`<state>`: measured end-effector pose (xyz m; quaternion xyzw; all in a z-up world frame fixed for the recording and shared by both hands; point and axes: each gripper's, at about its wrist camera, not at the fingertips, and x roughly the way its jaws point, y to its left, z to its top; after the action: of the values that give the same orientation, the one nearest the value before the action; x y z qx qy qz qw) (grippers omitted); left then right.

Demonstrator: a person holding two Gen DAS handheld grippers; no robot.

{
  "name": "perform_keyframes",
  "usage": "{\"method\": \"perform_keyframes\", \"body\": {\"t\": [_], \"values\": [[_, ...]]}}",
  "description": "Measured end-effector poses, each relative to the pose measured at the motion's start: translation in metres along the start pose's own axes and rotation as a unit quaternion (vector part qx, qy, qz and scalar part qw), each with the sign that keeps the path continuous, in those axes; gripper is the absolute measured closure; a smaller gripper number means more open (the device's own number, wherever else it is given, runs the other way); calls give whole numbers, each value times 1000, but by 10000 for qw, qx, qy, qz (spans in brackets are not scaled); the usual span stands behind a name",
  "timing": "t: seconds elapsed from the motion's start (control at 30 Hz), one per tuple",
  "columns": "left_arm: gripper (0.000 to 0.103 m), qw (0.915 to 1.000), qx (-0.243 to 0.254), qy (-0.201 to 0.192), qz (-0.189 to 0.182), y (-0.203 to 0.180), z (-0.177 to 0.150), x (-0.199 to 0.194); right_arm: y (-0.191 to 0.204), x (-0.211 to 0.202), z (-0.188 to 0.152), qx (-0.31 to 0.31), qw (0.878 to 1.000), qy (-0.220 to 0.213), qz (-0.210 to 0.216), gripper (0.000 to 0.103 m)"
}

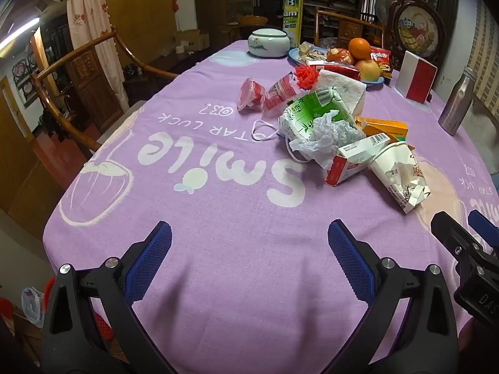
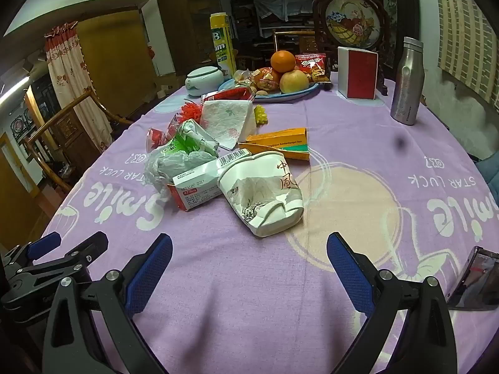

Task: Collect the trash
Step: 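Move the right tool toward the white paper cup on the table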

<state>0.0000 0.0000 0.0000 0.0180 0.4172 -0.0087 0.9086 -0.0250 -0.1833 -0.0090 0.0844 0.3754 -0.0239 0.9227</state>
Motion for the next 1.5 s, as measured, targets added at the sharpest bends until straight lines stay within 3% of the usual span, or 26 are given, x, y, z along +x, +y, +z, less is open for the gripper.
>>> {"method": "perform_keyframes", "body": {"t": [1.5], "values": [[6,9994,7,290,-211,-3,3,11,-10,3,-1,51,10000,50,-29,6]]}}
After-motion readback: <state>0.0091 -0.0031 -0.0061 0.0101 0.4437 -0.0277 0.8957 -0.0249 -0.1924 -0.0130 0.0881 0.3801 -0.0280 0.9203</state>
